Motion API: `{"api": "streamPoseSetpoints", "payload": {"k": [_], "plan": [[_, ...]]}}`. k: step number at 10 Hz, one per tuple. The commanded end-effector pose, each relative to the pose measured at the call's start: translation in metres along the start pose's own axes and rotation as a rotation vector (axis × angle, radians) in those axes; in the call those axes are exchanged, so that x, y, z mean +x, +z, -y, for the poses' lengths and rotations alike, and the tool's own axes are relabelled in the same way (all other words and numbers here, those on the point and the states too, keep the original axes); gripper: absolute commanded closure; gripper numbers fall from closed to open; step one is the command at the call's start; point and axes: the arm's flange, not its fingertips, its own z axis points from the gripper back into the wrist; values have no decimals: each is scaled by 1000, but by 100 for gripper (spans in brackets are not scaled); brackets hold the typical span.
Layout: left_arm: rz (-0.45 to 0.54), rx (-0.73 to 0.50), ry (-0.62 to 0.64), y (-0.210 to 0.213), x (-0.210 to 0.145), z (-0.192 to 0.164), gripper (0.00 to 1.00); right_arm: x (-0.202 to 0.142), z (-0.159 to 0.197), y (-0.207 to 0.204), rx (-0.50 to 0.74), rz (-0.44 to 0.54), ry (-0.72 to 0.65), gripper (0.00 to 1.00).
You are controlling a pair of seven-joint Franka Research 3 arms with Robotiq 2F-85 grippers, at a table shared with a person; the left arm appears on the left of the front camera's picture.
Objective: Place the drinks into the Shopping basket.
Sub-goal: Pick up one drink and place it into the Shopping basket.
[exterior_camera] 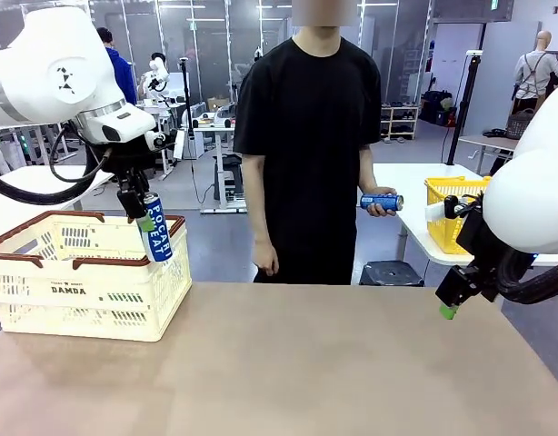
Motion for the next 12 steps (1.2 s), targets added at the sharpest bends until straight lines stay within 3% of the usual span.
{"api": "streamPoseSetpoints", "payload": {"k": [1, 4, 7, 9, 10, 12], "plan": [[3, 30, 119, 13, -24, -15, 42, -1, 1, 0, 3, 0, -3, 0], [7, 38, 289, 8, -63, -51, 42, -1, 1, 0, 3, 0, -3, 0], [-57, 68, 450, -6, -86, -88, 42, -1, 1, 0, 3, 0, -3, 0], [-24, 70, 484, -11, -94, -103, 42, -1, 1, 0, 3, 0, -3, 0], [7, 67, 437, -13, -97, -106, 42, -1, 1, 0, 3, 0, -3, 0], [-42, 42, 460, -19, -99, -94, 42, -1, 1, 0, 3, 0, -3, 0]]}}
